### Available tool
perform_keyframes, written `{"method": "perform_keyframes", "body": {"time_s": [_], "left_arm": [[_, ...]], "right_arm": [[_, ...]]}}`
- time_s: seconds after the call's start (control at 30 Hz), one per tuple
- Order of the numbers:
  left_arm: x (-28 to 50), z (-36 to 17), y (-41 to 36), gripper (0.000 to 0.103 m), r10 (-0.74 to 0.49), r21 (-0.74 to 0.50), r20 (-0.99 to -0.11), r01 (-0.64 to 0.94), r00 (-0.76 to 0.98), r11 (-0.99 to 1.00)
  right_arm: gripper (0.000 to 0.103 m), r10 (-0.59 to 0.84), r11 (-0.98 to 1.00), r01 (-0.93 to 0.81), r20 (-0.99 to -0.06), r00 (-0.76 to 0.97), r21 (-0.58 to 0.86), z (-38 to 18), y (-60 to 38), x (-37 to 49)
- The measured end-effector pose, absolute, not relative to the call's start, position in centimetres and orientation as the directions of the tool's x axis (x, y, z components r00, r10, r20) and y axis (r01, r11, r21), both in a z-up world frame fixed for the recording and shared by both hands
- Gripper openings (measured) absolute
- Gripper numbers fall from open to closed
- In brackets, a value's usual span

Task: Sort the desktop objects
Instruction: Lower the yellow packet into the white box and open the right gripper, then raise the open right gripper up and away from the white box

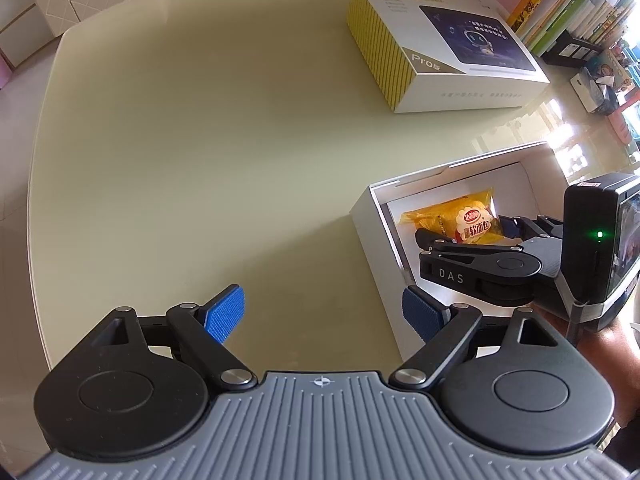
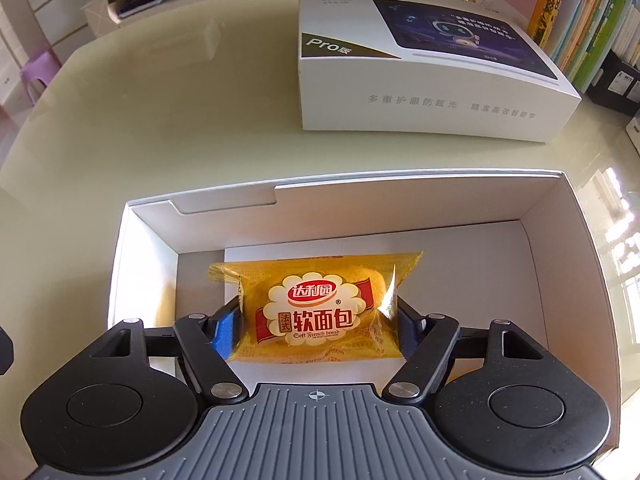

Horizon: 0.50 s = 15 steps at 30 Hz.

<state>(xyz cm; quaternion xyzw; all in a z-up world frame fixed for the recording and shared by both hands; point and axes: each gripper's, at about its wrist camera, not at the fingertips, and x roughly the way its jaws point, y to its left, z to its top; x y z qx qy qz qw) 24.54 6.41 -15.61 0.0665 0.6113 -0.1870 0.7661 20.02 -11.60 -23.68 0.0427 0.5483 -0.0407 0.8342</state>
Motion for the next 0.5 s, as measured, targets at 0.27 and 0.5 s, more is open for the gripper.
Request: {"method": "perform_keyframes", "body": {"time_s": [0.27,0.5], "left_arm": [[24.3,-15.5,6.4,0.103,-0.217,-0.140,-0.961,0.372,0.172,0.917],[24.2,-14.6,6.9,0.103,-0.237,-0.157,-0.955,0.373,0.180,0.915]], "right_arm": [[0.075,-0.036,0.990,0.139,-0.909,0.416,0.025,-23.3,-11.7,19.2],[0.076,-0.037,0.989,0.147,-0.883,0.468,0.037,-20.8,-12.0,18.6]]}}
